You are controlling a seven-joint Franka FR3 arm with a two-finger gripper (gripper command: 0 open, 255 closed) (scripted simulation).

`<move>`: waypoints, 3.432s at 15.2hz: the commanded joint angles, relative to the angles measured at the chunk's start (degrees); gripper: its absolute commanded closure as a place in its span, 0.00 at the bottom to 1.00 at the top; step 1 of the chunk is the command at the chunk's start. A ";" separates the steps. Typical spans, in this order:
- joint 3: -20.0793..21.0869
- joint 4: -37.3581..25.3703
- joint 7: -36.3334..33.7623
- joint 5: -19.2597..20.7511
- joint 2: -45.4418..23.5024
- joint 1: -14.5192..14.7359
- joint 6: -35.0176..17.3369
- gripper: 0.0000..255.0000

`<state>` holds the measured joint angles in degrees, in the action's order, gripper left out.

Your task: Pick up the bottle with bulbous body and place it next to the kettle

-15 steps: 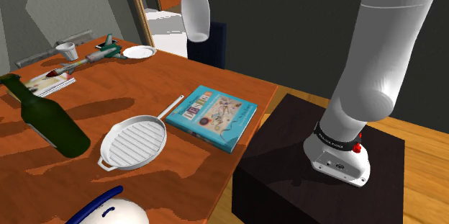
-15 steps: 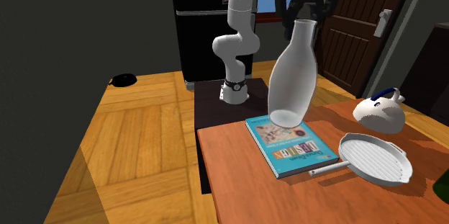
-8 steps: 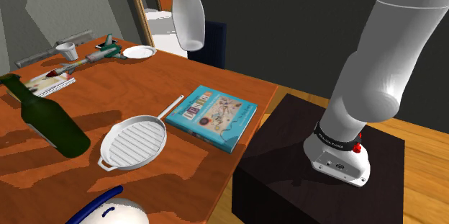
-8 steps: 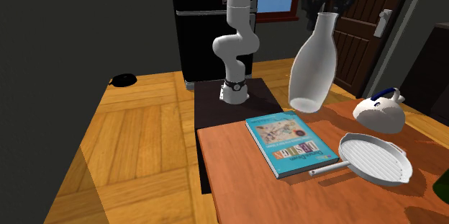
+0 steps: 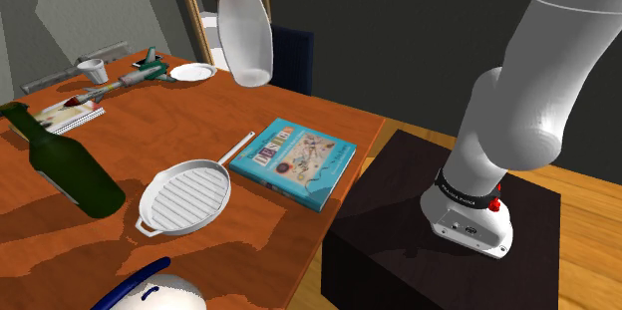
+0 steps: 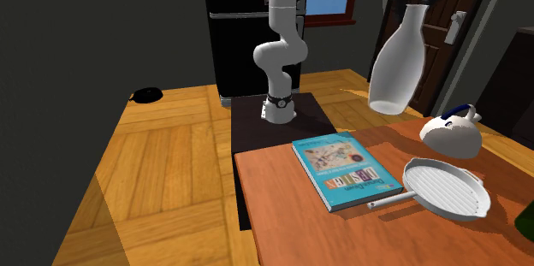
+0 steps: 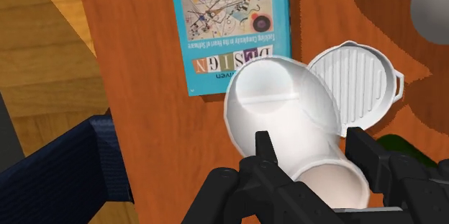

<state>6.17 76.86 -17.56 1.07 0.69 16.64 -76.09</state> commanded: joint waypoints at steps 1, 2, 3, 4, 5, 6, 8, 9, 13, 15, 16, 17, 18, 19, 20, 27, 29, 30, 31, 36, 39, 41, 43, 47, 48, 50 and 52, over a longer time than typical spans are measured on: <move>1.34 -1.55 -2.71 0.04 -0.29 1.30 1.26 1.00; 2.07 -1.82 -4.15 0.03 -0.28 2.01 1.58 1.00; 2.81 -2.19 -5.60 0.03 -0.35 2.73 1.91 1.00; 3.56 -2.65 -7.07 0.05 -0.49 3.45 2.26 1.00; 4.31 -3.20 -8.54 0.09 -0.70 4.19 2.63 1.00; 5.05 -3.85 -10.03 0.14 -0.99 4.97 3.02 1.00; 6.56 -5.44 -13.05 0.33 -1.81 6.54 3.86 1.00; 7.35 -6.39 -14.58 0.47 -2.35 7.35 4.32 1.00; 10.52 -11.42 -20.85 1.49 -5.44 10.90 6.52 1.00; 12.04 -14.83 -24.06 2.35 -7.65 13.03 7.92 1.00; 12.78 -16.82 -25.68 2.89 -8.95 14.22 8.73 1.00; 13.51 -19.06 -27.31 3.54 -10.41 15.50 9.64 1.00; 14.20 -21.60 -28.93 4.30 -12.06 16.92 10.67 1.00; 14.83 -24.52 -30.55 5.19 -13.93 18.53 11.87 1.00; 15.76 -29.34 -32.70 6.73 -16.97 20.95 13.89 1.00; 14.98 -12.03 -31.64 3.13 -9.24 17.75 3.87 1.00; 14.81 -8.44 -31.38 2.54 -7.81 17.28 1.62 1.00; 14.72 -6.76 -31.26 2.27 -7.16 17.09 0.55 1.00; 14.64 -5.15 -31.14 2.03 -6.55 16.93 -0.50 1.00; 14.29 2.08 -30.65 1.07 -4.05 16.31 -5.39 1.00; 14.13 5.90 -30.41 0.65 -2.88 16.08 -8.13 1.00; 14.04 8.29 -30.28 0.41 -2.22 15.96 -9.89 1.00; 13.97 10.55 -30.16 0.21 -1.64 15.87 -11.62 1.00; 13.85 14.78 -29.98 -0.11 -0.70 15.74 -14.97 1.00; 13.82 15.78 -29.95 -0.17 -0.51 15.72 -15.79 1.00; 13.79 17.71 -29.89 -0.28 -0.18 15.68 -17.41 1.00; 13.76 19.56 -29.84 -0.37 0.08 15.65 -19.02 1.00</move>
<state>19.96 95.56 -47.46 0.73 0.63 32.32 -94.32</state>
